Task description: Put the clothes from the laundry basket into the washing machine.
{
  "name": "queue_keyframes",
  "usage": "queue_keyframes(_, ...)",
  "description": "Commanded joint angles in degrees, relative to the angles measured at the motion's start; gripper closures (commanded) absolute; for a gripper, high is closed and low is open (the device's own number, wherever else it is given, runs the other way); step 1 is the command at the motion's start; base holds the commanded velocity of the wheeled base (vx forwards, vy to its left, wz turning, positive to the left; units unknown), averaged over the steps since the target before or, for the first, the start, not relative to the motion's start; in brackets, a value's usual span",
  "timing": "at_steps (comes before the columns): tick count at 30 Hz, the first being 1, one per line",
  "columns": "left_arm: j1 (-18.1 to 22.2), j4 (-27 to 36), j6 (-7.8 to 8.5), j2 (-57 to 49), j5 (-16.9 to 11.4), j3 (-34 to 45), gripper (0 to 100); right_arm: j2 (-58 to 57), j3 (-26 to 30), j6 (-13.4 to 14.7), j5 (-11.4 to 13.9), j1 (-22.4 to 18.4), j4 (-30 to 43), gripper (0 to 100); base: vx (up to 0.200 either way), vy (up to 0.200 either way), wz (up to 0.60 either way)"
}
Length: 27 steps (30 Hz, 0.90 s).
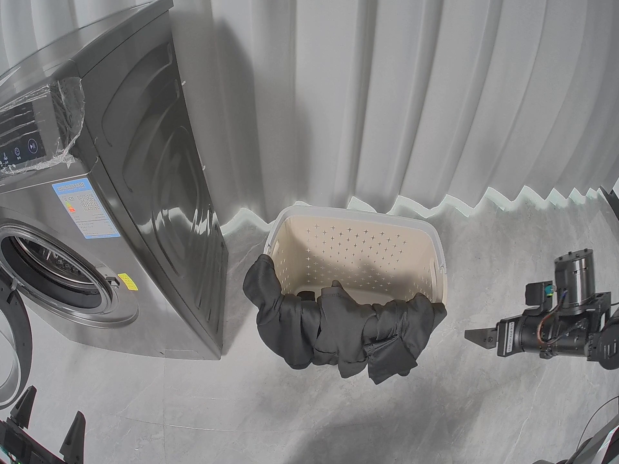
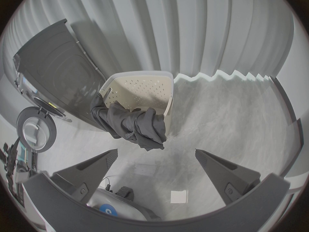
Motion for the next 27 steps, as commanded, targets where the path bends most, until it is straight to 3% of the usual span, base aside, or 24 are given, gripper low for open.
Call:
queue_keyframes(1, -0.04, 0.00, -0.02, -0.92, 0.01, 0.92, 0, 11.54, -1.90, 3.93, -0.86, 2.49, -3.59, 0, 0.000, 0.000, 0.00)
queue_keyframes(8, -0.04, 0.00, -0.02, -0.92, 0.01, 0.92, 0, 16.20, -5.06, 4.90, -1.92, 4.08, -4.12, 0, 0.000, 0.000, 0.00)
queue_keyframes(11, -0.04, 0.00, -0.02, -0.92, 0.01, 0.92, 0, 20.33, -8.32, 7.71, -3.76, 5.13, -4.12, 0, 0.000, 0.000, 0.00)
queue_keyframes(16, 0.05, 0.00, -0.10, -0.92, 0.01, 0.92, 0, 24.72, -12.10, 10.17, -3.94, 5.66, -5.00, 0, 0.000, 0.000, 0.00)
queue_keyframes(27, -0.04, 0.00, -0.10, -0.92, 0.01, 0.92, 0, 33.16, -15.87, 10.79, -4.11, 5.22, -9.31, 0, 0.000, 0.000, 0.00)
